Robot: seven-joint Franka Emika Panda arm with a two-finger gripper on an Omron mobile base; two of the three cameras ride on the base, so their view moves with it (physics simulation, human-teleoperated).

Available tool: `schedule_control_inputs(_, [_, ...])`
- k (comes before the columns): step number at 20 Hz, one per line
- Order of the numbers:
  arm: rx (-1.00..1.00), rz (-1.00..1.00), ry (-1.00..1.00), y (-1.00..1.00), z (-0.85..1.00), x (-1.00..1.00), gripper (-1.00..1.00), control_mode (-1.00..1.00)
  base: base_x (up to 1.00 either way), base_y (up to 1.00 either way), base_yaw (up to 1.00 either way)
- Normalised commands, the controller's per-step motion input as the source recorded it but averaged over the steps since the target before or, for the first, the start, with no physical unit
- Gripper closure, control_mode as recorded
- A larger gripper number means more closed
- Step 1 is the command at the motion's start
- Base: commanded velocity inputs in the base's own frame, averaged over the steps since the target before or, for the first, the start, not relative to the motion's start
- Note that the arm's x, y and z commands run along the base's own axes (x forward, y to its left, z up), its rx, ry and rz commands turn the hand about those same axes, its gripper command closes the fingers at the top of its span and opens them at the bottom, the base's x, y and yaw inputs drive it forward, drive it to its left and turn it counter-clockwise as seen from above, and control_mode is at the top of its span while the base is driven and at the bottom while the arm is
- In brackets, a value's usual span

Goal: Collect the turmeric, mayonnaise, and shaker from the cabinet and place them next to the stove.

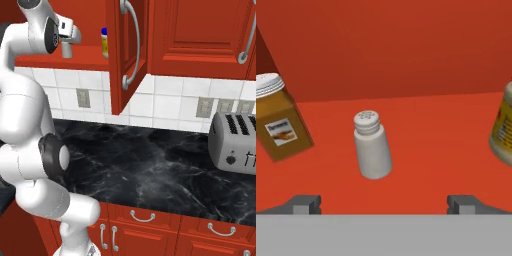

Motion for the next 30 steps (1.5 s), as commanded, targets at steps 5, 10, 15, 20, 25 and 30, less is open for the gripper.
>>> schedule_control_inputs(5, [-0.05, 0.00, -0.02, 0.09, -0.07, 0.13, -1.00, -1.00, 0.00, 0.00, 0.00])
schedule_control_inputs(10, [-0.05, 0.00, -0.16, 0.08, -0.19, 0.13, -1.00, -1.00, 0.00, 0.00, 0.00])
schedule_control_inputs(15, [-0.04, 0.01, -0.17, 0.06, -0.32, 0.11, -1.00, -1.00, 0.00, 0.00, 0.00])
schedule_control_inputs(20, [0.00, 0.01, -0.10, 0.01, -0.40, 0.12, -1.00, -1.00, 0.00, 0.00, 0.00])
schedule_control_inputs(25, [0.00, 0.00, -0.04, 0.00, -0.13, 0.06, -1.00, -1.00, 0.00, 0.00, 0.00])
schedule_control_inputs(30, [0.00, 0.00, 0.00, 0.02, 0.04, 0.02, -1.00, -1.00, 0.00, 0.00, 0.00])
